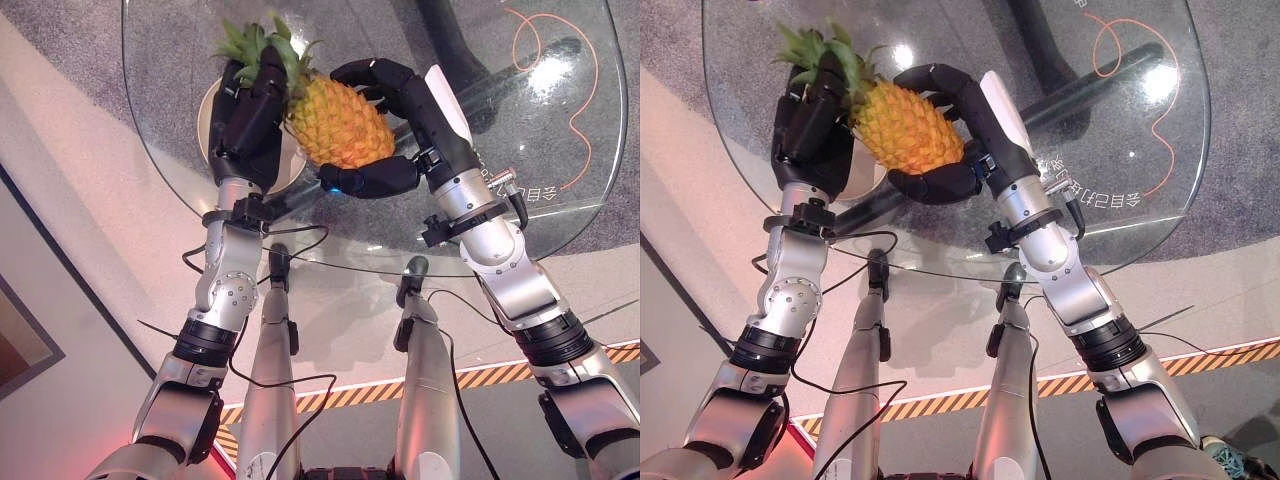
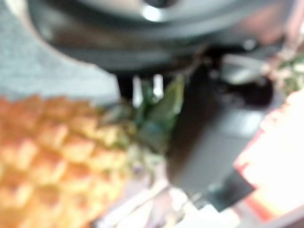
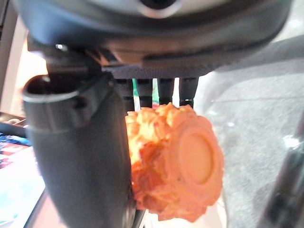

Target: Pick up the fruit to the plate

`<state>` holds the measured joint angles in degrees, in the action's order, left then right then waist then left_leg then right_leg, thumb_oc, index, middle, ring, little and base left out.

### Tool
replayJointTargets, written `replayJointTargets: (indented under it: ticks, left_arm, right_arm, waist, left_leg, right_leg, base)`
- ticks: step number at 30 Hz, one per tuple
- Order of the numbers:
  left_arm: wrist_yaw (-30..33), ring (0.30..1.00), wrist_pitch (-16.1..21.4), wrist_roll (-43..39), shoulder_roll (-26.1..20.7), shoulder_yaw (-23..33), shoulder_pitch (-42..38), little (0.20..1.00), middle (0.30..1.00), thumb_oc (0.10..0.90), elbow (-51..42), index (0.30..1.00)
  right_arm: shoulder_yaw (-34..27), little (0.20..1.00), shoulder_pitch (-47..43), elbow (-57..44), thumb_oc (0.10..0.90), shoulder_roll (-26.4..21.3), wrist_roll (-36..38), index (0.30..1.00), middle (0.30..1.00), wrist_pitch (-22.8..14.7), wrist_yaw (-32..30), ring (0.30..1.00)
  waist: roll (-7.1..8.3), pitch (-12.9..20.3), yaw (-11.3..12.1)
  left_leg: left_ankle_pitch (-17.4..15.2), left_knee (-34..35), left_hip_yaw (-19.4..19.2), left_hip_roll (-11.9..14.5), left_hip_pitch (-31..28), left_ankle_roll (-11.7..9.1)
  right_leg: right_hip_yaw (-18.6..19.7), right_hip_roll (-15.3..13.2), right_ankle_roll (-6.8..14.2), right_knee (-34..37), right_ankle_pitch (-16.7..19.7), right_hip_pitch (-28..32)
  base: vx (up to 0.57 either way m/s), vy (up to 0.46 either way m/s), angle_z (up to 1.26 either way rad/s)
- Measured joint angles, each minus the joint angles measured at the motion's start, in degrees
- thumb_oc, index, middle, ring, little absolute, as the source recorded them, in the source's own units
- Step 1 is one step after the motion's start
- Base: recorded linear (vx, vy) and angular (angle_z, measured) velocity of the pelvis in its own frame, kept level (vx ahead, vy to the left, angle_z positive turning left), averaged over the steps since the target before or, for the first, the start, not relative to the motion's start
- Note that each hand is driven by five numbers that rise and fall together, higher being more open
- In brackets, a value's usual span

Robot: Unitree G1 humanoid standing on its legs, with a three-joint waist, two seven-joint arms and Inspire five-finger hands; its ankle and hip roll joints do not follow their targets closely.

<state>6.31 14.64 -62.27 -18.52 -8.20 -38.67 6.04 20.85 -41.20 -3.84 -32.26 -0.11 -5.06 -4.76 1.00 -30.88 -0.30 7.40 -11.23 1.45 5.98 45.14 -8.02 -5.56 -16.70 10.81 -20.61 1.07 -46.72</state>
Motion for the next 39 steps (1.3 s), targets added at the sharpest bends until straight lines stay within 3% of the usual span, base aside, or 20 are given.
replayJointTargets:
  ticks: [16,17,19,20,28,39]
  left_arm:
    - [-0.78,0.300,0.53,-0.08,-0.48,0.07,0.03,0.200,0.300,0.100,0.02,0.300]
    - [-0.78,0.300,0.53,-0.08,-0.48,0.07,0.03,0.200,0.300,0.100,0.02,0.300]
    - [-0.78,0.300,0.55,-0.08,-0.37,0.08,-0.02,0.200,0.300,0.100,0.02,0.300]
    - [-0.78,0.300,0.56,-0.08,-0.36,0.08,-0.04,0.200,0.300,0.100,0.02,0.300]
    - [-1.98,0.300,1.06,0.05,-0.02,-0.79,-1.71,0.200,0.300,0.100,0.01,0.300]
    - [-2.17,0.300,4.66,2.87,0.18,-1.94,-3.49,0.200,0.300,0.100,0.00,0.300]
  right_arm:
    - [0.39,0.200,0.04,-0.01,0.100,-0.20,-1.00,0.300,0.300,-1.11,-0.19,0.300]
    - [0.39,0.241,0.05,-0.01,0.141,-0.20,-1.00,0.335,0.335,-1.11,-0.26,0.335]
    - [0.40,0.752,0.07,-0.01,0.652,-0.14,-1.08,0.773,0.773,-1.12,-0.44,0.773]
    - [0.40,0.900,0.14,-0.01,0.800,-0.10,-1.12,0.900,0.900,-1.17,-0.58,0.900]
    - [0.58,0.900,1.09,-0.01,0.800,0.67,-1.22,0.900,0.900,-1.25,-2.57,0.900]
    - [0.58,0.900,1.47,0.00,0.800,1.27,-2.22,0.900,0.900,-1.22,-5.08,0.900]
  waist:
    - [0.00,0.00,-0.14]
    - [0.00,0.00,-0.15]
    - [0.00,0.00,-0.17]
    - [0.00,0.00,-0.18]
    - [0.00,0.00,-0.10]
    - [0.00,0.00,-0.81]
  left_leg:
    - [0.01,-0.02,0.02,-0.01,0.00,0.00]
    - [0.01,-0.02,0.02,-0.01,0.00,0.00]
    - [0.01,-0.02,0.02,-0.01,0.00,0.00]
    - [0.01,-0.02,0.02,-0.01,0.00,0.00]
    - [0.00,-0.02,0.02,-0.02,0.00,0.00]
    - [0.00,0.02,-0.01,0.00,0.00,0.01]
  right_leg:
    - [0.00,0.00,0.00,-0.02,0.00,0.01]
    - [0.00,0.00,0.00,-0.02,0.00,0.01]
    - [0.00,0.00,0.00,-0.02,0.00,0.01]
    - [0.00,0.00,0.00,-0.02,0.00,0.01]
    - [0.00,-0.01,0.00,-0.01,0.00,0.01]
    - [0.02,0.00,0.00,0.04,0.00,-0.03]
  base:
    - [0.00,0.000,0.00]
    - [0.00,0.000,0.00]
    - [0.00,0.000,0.00]
    - [0.00,0.000,0.00]
    - [0.00,0.000,0.00]
    - [0.00,0.000,0.00]
